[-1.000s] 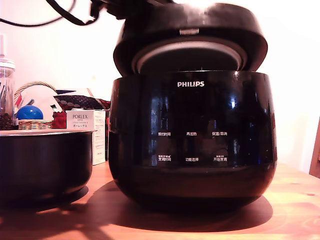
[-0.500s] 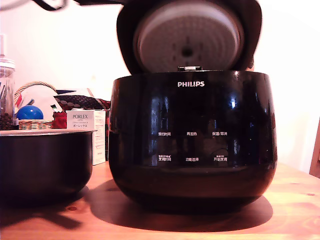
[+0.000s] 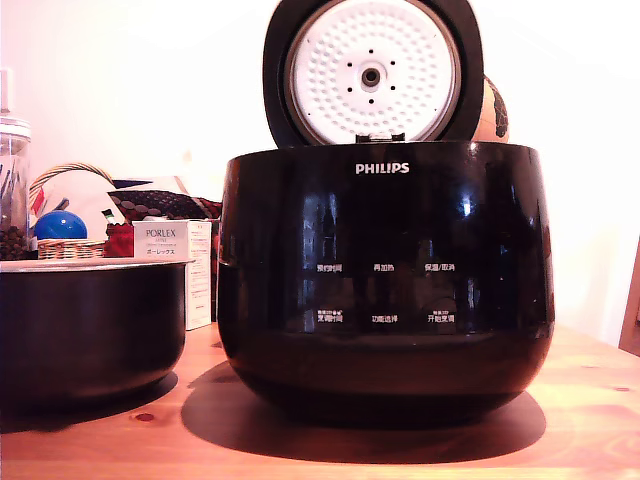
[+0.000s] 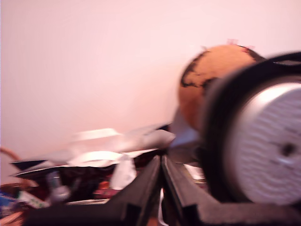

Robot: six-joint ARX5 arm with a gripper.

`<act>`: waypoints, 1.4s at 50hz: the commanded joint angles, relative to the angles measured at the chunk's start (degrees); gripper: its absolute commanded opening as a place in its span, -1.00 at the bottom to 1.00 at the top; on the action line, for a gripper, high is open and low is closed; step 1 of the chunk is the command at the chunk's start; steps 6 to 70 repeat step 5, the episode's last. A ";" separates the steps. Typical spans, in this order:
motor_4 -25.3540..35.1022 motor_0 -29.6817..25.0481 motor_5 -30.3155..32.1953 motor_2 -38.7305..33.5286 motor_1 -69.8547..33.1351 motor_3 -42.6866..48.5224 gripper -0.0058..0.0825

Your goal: Open the rice cooker by pressing the large metal button on the top of its lid with medium force

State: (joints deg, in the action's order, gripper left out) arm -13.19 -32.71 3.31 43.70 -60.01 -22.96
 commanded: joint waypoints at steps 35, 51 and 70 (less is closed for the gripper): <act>0.02 0.09 0.22 -1.46 0.15 0.04 -0.92; 0.02 0.09 0.22 -1.46 0.15 0.04 -0.92; 0.02 0.09 0.22 -1.46 0.15 0.04 -0.92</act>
